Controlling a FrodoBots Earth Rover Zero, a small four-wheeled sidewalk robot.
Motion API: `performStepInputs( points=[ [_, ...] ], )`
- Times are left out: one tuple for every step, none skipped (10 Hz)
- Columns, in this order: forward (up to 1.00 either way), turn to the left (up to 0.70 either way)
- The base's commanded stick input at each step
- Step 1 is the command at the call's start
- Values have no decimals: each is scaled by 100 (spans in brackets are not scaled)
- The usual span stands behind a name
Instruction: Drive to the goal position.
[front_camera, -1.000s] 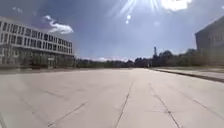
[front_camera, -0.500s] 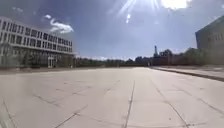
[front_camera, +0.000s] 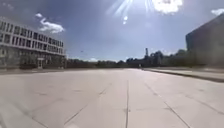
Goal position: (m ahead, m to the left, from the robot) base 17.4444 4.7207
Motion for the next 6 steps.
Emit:
performStepInputs(
  points=[
    [70, 1],
    [70, 1],
    [70, 1],
    [70, 1],
    [70, 1],
    [70, 1]
  ],
)
